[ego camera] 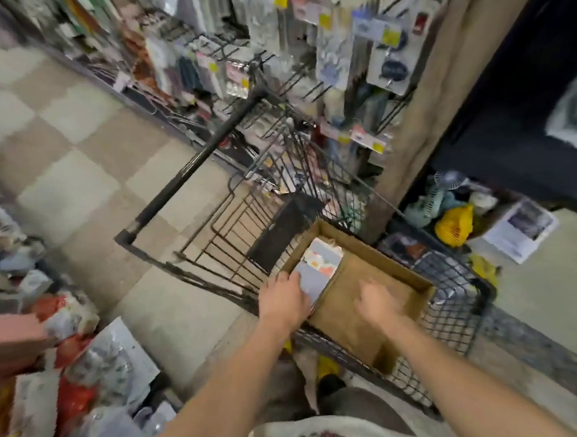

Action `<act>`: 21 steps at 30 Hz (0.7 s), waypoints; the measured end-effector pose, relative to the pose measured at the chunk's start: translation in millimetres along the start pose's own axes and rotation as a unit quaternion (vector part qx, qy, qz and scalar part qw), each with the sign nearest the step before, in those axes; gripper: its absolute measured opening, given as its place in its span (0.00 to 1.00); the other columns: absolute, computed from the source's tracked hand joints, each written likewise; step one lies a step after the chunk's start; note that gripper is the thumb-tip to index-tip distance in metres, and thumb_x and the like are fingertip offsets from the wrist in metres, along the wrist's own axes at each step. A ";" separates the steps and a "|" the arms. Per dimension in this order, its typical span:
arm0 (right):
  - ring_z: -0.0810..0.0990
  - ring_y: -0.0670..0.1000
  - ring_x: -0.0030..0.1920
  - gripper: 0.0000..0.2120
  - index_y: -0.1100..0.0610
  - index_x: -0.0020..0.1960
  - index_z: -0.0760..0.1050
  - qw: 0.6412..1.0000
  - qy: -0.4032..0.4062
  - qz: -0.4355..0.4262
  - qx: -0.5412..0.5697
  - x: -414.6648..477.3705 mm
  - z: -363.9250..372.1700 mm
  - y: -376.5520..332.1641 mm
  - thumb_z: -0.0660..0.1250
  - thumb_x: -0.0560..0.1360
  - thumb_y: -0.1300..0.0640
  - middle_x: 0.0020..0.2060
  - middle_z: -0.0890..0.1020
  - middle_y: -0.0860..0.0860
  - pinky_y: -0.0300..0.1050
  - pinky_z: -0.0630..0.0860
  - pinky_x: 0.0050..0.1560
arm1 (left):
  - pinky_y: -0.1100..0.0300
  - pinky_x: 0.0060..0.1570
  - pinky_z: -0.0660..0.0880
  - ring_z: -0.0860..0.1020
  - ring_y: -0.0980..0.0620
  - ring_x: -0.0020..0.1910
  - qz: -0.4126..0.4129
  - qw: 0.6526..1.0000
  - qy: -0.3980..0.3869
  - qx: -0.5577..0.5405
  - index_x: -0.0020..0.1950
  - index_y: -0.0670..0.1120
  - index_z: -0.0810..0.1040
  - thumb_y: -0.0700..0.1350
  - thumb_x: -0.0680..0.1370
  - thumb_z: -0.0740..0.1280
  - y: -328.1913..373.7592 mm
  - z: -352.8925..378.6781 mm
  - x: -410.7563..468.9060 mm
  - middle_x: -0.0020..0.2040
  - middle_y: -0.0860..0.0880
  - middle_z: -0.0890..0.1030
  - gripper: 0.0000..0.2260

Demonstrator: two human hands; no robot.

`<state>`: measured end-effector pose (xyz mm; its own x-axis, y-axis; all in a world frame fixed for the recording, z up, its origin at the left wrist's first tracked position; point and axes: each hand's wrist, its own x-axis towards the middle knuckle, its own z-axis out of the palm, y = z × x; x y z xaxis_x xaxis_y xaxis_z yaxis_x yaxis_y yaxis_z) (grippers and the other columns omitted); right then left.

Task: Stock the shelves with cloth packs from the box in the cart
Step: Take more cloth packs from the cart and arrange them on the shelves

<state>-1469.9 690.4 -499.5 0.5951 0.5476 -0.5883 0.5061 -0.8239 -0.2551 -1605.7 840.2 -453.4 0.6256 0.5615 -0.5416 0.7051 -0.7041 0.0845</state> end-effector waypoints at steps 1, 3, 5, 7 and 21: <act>0.73 0.53 0.71 0.21 0.55 0.73 0.71 1.000 0.007 0.017 0.006 1.8 1.9 -2.7 0.64 0.81 0.54 0.72 0.75 0.53 0.49 0.72 0.70 | 0.45 0.69 0.69 0.74 0.41 0.69 0.012 1.000 -0.010 0.017 0.72 0.49 0.71 0.55 0.82 0.59 -2.0 -2.4 13.0 0.70 0.44 0.76 0.20; 0.75 0.53 0.69 0.21 0.54 0.72 0.73 0.998 0.007 0.050 0.022 7.3 6.3 -8.8 0.65 0.80 0.54 0.69 0.77 0.53 0.48 0.73 0.69 | 0.45 0.68 0.70 0.74 0.41 0.68 0.035 0.998 -0.032 0.048 0.71 0.50 0.71 0.56 0.82 0.60 -7.7 -3.6 37.6 0.68 0.45 0.77 0.20; 0.78 0.54 0.65 0.19 0.54 0.70 0.75 0.995 -0.002 0.089 0.045 13.3 11.1 -15.8 0.65 0.79 0.54 0.66 0.79 0.53 0.47 0.75 0.65 | 0.46 0.66 0.71 0.74 0.41 0.68 0.058 0.995 -0.056 0.067 0.70 0.49 0.71 0.56 0.81 0.60 -14.6 -4.2 59.3 0.68 0.44 0.77 0.20; 0.80 0.56 0.62 0.18 0.55 0.68 0.75 0.988 -0.013 0.130 0.078 19.8 14.0 -25.5 0.65 0.78 0.55 0.64 0.80 0.55 0.47 0.77 0.61 | 0.46 0.67 0.70 0.73 0.41 0.68 0.081 0.991 -0.074 0.077 0.71 0.49 0.70 0.55 0.82 0.60 -22.7 -5.9 80.6 0.68 0.44 0.77 0.20; 0.79 0.56 0.61 0.19 0.54 0.69 0.75 0.959 -0.012 0.231 0.161 152.5 86.6 -37.9 0.66 0.79 0.53 0.64 0.79 0.54 0.46 0.76 0.57 | 0.46 0.65 0.71 0.74 0.40 0.68 0.173 0.965 -0.154 0.121 0.74 0.47 0.68 0.56 0.83 0.59 -32.9 43.1 202.9 0.69 0.42 0.75 0.22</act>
<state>-1452.3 792.5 -646.0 0.6928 0.1120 -0.7123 -0.0304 -0.9824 -0.1841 -1516.4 958.6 -602.2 0.6537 0.1451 -0.7427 0.3498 -0.9282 0.1266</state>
